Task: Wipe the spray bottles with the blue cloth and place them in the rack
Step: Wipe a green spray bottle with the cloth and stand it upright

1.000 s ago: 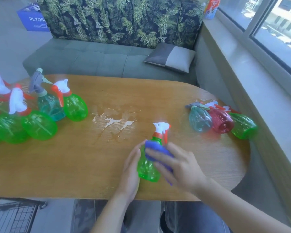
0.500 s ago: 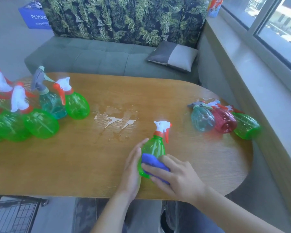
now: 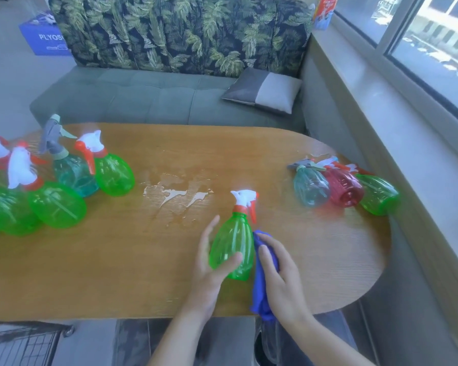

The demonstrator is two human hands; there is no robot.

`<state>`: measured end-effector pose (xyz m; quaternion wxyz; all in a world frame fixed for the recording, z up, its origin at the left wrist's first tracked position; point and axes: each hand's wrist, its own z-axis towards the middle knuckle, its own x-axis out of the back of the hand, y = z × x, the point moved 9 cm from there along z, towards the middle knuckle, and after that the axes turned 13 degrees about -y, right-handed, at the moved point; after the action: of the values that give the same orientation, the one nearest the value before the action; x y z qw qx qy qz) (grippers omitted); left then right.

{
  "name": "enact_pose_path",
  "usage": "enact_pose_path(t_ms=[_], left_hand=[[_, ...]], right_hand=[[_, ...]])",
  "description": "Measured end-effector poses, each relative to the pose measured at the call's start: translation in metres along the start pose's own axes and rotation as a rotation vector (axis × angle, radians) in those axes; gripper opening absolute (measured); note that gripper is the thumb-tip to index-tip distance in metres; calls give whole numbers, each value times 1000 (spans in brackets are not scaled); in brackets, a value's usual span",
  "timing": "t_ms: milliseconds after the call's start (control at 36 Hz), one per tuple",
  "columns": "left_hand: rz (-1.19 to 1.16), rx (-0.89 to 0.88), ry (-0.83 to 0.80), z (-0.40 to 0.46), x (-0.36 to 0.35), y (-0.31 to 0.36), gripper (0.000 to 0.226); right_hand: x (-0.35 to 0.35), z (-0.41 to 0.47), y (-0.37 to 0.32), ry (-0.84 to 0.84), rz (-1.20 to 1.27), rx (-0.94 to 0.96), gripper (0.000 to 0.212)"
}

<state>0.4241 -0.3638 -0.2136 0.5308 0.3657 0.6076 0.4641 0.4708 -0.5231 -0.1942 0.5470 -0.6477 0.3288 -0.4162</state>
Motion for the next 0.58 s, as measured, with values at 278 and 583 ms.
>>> enact_pose_path(t_ms=[278,583], left_hand=[[37,-15,-55,2,-4,-1,69],[95,8,-58,2,-9,3,49]], right_hand=[[-1,-10,-16,36,-17,81,36],[7,1,-42,12,-338,249,32]])
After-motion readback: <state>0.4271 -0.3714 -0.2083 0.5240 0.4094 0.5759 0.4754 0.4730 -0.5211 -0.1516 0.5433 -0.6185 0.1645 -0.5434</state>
